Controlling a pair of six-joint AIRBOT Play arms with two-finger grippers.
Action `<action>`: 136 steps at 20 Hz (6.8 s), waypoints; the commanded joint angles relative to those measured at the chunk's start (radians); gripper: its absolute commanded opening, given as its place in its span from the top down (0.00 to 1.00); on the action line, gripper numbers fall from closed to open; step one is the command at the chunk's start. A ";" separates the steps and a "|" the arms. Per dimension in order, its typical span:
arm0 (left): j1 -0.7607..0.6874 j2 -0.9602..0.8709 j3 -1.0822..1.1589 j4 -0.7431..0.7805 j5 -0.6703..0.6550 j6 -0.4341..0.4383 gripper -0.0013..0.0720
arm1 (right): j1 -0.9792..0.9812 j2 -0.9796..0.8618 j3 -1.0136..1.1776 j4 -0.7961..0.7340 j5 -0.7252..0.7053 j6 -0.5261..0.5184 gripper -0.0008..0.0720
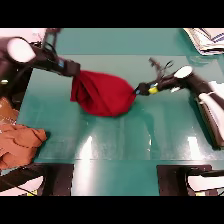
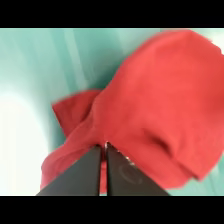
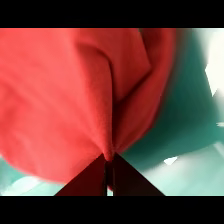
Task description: Fold the shirts.
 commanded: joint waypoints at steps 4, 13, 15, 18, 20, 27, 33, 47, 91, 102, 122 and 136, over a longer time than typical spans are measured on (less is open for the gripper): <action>-0.003 0.266 0.179 -0.022 0.013 -0.001 0.95 | -0.126 0.327 0.294 -0.239 0.094 0.026 0.96; -0.003 0.378 0.267 -0.273 -0.064 -0.001 0.95 | -0.141 0.563 0.489 -0.322 0.193 0.038 0.96; -0.003 0.369 0.251 -0.238 -0.137 -0.001 0.95 | -0.142 0.580 0.445 -0.323 0.209 0.059 0.96; -0.003 0.365 0.089 -0.164 -0.166 -0.002 0.95 | -0.142 0.536 0.334 -0.320 0.239 0.095 0.96; -0.003 0.343 -0.077 -0.165 -0.167 -0.003 0.95 | -0.142 0.455 0.249 -0.320 0.283 0.112 0.97; -0.002 0.084 -0.541 -0.164 0.196 0.023 0.95 | -0.142 0.117 0.027 -0.319 0.105 0.111 0.96; -0.002 -0.045 -0.513 -0.208 0.373 0.024 0.94 | -0.142 -0.008 0.112 -0.320 0.107 0.112 0.96; 0.079 -0.066 -0.353 -0.100 0.172 0.003 0.15 | -0.171 0.319 -0.194 -0.319 0.181 0.109 0.41; 0.173 -0.247 -0.069 -0.298 0.055 0.166 0.95 | -0.306 -0.124 -0.100 -0.035 -0.148 0.107 0.96; 0.173 0.264 0.226 -0.035 0.180 0.145 0.95 | -0.454 0.346 0.460 -0.242 -0.014 0.097 0.96; 0.173 0.298 0.184 -0.087 0.008 0.042 0.95 | -0.521 0.462 0.434 -0.297 0.146 0.101 0.97; 0.173 -0.339 -0.134 -0.089 0.499 0.034 0.95 | -0.344 -0.253 0.402 -0.293 -0.061 0.129 0.96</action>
